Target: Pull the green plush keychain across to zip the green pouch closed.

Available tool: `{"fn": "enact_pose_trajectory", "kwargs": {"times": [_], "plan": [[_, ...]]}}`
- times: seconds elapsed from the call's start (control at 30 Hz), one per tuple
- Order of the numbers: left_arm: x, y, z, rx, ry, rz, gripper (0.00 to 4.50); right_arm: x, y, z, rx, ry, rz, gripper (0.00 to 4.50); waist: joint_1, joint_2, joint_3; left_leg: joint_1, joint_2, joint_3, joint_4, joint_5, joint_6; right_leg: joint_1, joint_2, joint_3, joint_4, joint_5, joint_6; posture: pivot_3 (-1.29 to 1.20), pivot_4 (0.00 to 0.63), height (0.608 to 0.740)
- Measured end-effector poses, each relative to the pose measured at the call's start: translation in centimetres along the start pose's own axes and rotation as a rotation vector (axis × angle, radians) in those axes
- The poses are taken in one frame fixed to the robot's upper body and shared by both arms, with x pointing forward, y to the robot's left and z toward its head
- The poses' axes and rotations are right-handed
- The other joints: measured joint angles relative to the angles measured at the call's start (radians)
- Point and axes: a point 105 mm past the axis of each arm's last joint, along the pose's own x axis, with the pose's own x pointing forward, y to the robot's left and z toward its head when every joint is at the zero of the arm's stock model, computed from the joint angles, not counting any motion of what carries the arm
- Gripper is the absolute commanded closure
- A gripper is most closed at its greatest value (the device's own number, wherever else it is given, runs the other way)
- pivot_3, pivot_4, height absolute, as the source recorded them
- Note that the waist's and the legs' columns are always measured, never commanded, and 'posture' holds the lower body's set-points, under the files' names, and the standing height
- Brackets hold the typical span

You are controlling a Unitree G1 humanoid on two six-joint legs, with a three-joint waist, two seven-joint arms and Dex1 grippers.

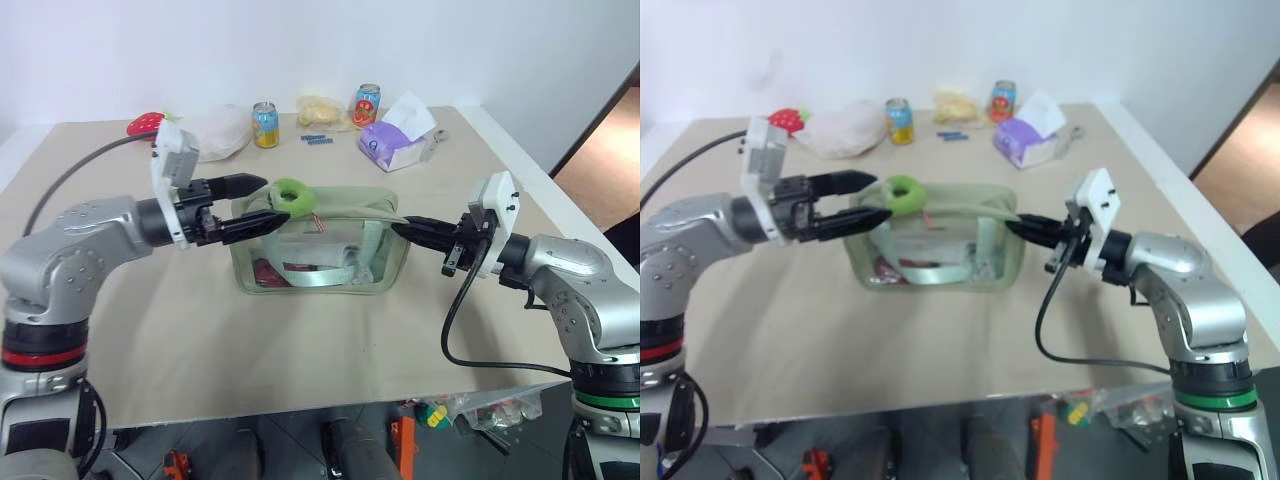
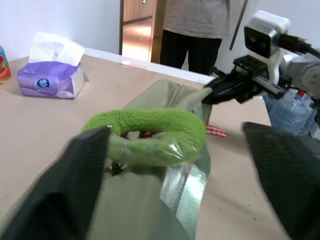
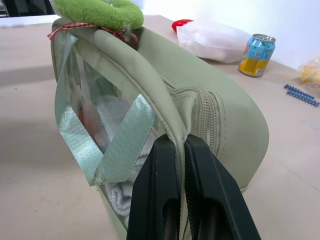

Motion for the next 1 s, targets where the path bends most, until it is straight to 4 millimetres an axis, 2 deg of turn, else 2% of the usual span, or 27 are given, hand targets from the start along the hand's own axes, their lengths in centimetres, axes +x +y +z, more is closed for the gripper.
{"fn": "enact_pose_trajectory", "kwargs": {"times": [0.1, 0.23, 0.33, 0.47, 0.5, 0.53, 0.63, 0.87, 0.9, 0.93, 0.97, 1.0], "plan": [[-1.5, 0.2, -0.4, -0.003, 0.023, 0.048, 0.02, 0.1, 0.0, 0.0, 0.003, 0.000, 0.013, 4.50, -0.004, 0.000, 0.000, 0.000, 0.000, 0.000, 0.000, 0.000, 0.000, 0.000, 0.000, 0.000, 0.000, 0.000, 0.000, 0.00, 0.150, 0.740], [-3.7, 1.1, -2.8, -0.029, 0.069, 0.178, 0.02, 0.1, -0.1, 0.0, 0.003, -0.001, 0.014, 4.50, -0.004, 0.000, 0.000, 0.000, 0.000, 0.000, 0.000, 0.000, 0.000, 0.000, 0.000, 0.000, 0.000, -0.002, -0.004, 0.00, 0.150, 0.740], [-3.9, 1.5, -4.1, -0.034, 0.048, 0.252, 0.02, 0.1, -0.2, -0.1, -0.001, 0.000, 0.013, 4.50, -0.002, 0.000, 0.000, 0.000, -0.001, 0.001, 0.001, 0.000, 0.000, 0.001, -0.001, 0.001, 0.000, -0.002, -0.004, 0.00, 0.150, 0.740], [-2.9, 0.6, -5.3, -0.049, 0.014, 0.240, 0.02, 0.1, -0.2, 0.0, -0.001, -0.001, 0.020, 4.50, -0.003, -0.001, 0.000, 0.000, 0.000, 0.002, 0.001, 0.000, 0.000, 0.000, -0.001, 0.002, 0.000, -0.002, -0.003, 0.00, 0.150, 0.740], [-2.6, 0.3, -5.7, -0.056, 0.014, 0.227, 0.57, 0.2, -0.2, 0.0, -0.002, -0.001, 0.022, 4.50, -0.003, -0.001, 0.000, 0.000, 0.000, 0.002, 0.001, 0.000, 0.000, 0.000, 0.000, 0.002, 0.000, -0.002, -0.003, 0.00, 0.150, 0.740], [-2.3, 0.0, -6.1, -0.060, 0.019, 0.218, 0.80, 0.2, -0.2, 0.0, -0.002, 0.000, 0.023, 4.50, -0.003, -0.001, 0.000, 0.000, 0.000, 0.001, 0.001, 0.000, 0.000, 0.000, 0.000, 0.002, 0.000, -0.002, -0.003, 0.00, 0.150, 0.740], [-2.4, -0.1, -6.8, -0.059, 0.025, 0.230, 1.85, 0.3, -0.3, 0.0, -0.002, 0.002, 0.023, 4.50, -0.004, -0.001, 0.000, 0.000, 0.000, 0.001, 0.001, 0.000, 0.000, 0.000, 0.000, 0.002, 0.000, -0.002, -0.003, 0.00, 0.150, 0.740], [-2.8, 1.0, -6.6, -0.010, 0.012, 0.281, 4.20, 0.3, -0.2, 0.1, 0.062, -0.003, 0.039, 4.50, -0.004, -0.001, 0.000, 0.001, 0.000, 0.003, 0.001, 0.000, 0.000, 0.000, 0.000, 0.004, 0.000, -0.002, -0.003, 0.00, 0.150, 0.740], [-2.8, 1.1, -6.6, -0.007, 0.009, 0.279, 4.47, 0.3, -0.2, 0.2, 0.069, -0.005, 0.044, 4.50, -0.004, -0.001, 0.000, 0.000, 0.000, 0.003, 0.001, 0.000, 0.000, 0.000, 0.000, 0.003, 0.000, -0.002, -0.003, 0.00, 0.150, 0.740], [-2.8, 1.2, -6.5, -0.004, 0.007, 0.278, 4.47, 0.3, -0.1, 0.1, 0.075, -0.004, 0.047, 4.50, -0.004, -0.001, 0.000, 0.000, 0.000, 0.003, 0.001, 0.000, 0.000, 0.000, 0.000, 0.003, 0.000, -0.002, -0.003, 0.00, 0.150, 0.740], [-2.7, 1.3, -6.4, 0.004, 0.005, 0.277, 4.50, 0.3, -0.1, 0.1, 0.079, -0.003, 0.053, 3.78, -0.003, -0.001, 0.000, 0.000, 0.000, 0.003, 0.001, 0.000, 0.000, 0.000, 0.000, 0.003, 0.000, -0.002, -0.003, 0.00, 0.150, 0.740], [-2.7, 1.3, -6.3, 0.009, 0.003, 0.275, 4.50, 0.3, 0.1, 0.2, 0.084, -0.003, 0.067, 3.64, -0.003, -0.001, 0.000, 0.000, 0.000, 0.003, 0.001, 0.000, 0.000, 0.000, 0.000, 0.003, 0.000, -0.002, -0.003, 0.00, 0.150, 0.740]]}}
